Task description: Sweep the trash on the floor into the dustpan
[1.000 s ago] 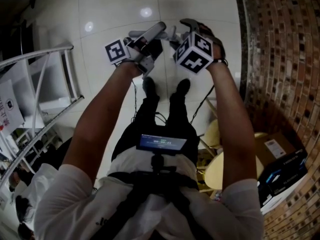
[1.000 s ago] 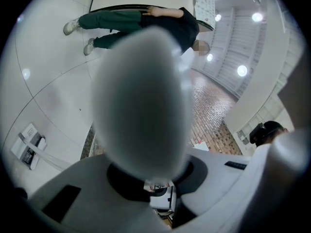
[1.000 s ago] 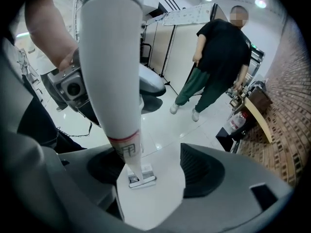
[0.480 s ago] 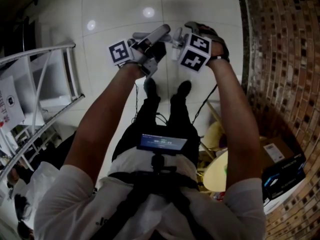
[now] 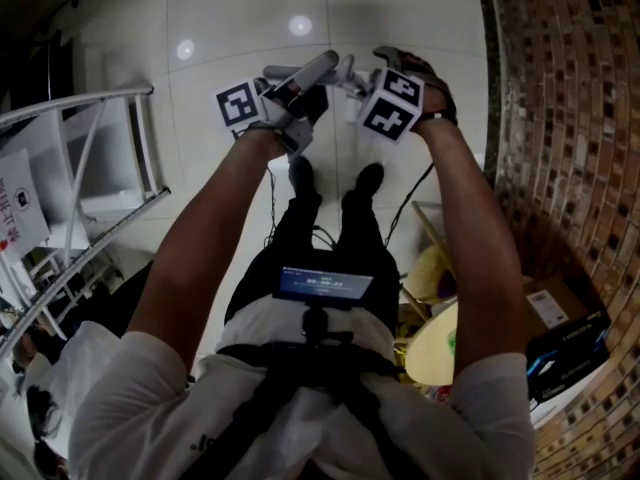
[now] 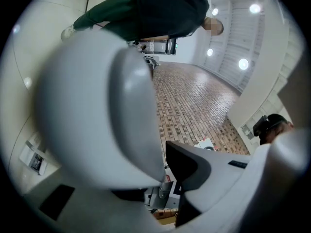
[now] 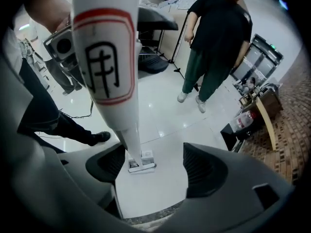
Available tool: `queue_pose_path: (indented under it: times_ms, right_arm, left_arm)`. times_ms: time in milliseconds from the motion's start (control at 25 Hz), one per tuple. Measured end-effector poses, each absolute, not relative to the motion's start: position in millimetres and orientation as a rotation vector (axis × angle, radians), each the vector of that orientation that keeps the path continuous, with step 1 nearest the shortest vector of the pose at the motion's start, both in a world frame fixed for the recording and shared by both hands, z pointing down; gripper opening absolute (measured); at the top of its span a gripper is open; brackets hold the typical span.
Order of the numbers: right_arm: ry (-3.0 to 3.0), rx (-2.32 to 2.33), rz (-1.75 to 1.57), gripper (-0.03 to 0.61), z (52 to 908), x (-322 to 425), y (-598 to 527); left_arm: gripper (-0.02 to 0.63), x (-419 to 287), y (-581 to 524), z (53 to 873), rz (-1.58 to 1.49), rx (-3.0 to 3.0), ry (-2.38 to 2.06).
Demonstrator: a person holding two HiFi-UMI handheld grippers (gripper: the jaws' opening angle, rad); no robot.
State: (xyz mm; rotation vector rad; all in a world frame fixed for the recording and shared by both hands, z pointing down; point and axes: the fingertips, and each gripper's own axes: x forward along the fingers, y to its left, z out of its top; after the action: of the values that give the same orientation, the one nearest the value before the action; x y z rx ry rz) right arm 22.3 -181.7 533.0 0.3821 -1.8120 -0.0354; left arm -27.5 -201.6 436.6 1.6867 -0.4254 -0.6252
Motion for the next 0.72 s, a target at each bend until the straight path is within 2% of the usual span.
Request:
queue_pose_path:
  times_ms: [280,720]
  right_arm:
    - [-1.837,0.457,0.007,0.384,530,29,-182]
    - [-1.830,0.548,0.076,0.411,531,50,-174]
  left_arm:
    - [0.215,-27,-200,436,-0.585,1.737,-0.459]
    - [0.316,-35,-193,449,-0.474,1.789,-0.589]
